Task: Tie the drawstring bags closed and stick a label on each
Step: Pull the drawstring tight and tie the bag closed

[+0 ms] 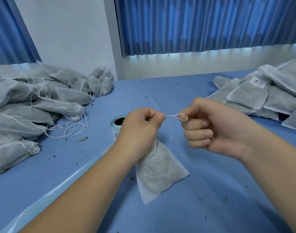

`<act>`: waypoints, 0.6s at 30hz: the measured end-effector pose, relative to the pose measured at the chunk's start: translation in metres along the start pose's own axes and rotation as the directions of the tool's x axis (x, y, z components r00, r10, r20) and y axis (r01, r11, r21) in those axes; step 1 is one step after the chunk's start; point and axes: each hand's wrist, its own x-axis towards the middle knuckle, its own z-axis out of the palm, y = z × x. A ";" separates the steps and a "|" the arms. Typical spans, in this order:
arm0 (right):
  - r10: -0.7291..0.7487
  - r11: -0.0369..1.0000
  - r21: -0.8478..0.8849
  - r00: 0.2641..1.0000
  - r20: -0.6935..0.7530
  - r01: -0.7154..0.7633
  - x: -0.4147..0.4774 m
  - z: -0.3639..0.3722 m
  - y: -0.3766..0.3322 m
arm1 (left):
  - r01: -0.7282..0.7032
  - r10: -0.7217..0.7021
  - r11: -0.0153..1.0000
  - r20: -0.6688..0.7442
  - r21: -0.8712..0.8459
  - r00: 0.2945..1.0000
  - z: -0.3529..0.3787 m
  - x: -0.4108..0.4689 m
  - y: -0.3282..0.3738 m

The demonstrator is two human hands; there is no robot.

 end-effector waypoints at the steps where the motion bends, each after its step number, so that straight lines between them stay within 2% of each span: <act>1: 0.035 0.998 -0.050 0.999 0.001 -0.035 -0.001 -0.002 -0.001 | -0.005 0.005 1.000 -0.012 0.019 1.000 0.001 0.001 -0.001; 3: 0.016 0.999 -0.051 1.000 0.011 -0.015 -0.001 -0.002 -0.001 | -0.003 0.003 1.000 0.011 0.020 1.000 0.004 0.000 -0.004; 6: -0.088 0.994 0.075 0.995 0.042 0.085 0.000 0.000 0.001 | -0.010 0.009 1.000 0.054 0.017 0.998 0.009 -0.002 -0.005; 9: -0.033 0.998 0.051 0.996 0.088 0.028 0.000 -0.002 0.001 | -0.007 0.007 1.000 0.025 0.018 1.000 0.006 0.001 -0.007; 11: 0.042 0.999 -0.011 0.998 0.056 -0.042 0.000 -0.004 -0.001 | 0.001 0.000 1.000 -0.003 0.023 1.000 0.005 0.002 -0.007; 13: 0.047 0.999 -0.002 0.999 0.001 -0.047 0.001 -0.006 -0.002 | 0.002 -0.001 1.000 -0.012 0.024 1.000 0.005 0.002 -0.007; 16: -0.041 0.991 0.123 0.996 -0.082 0.051 0.004 -0.009 -0.002 | 0.014 -0.014 1.000 0.016 -0.014 1.000 0.010 -0.001 -0.008; 18: -0.087 0.976 0.184 0.983 -0.160 0.116 0.006 -0.013 -0.004 | 0.063 -0.060 0.997 0.082 -0.041 0.995 0.011 -0.003 -0.010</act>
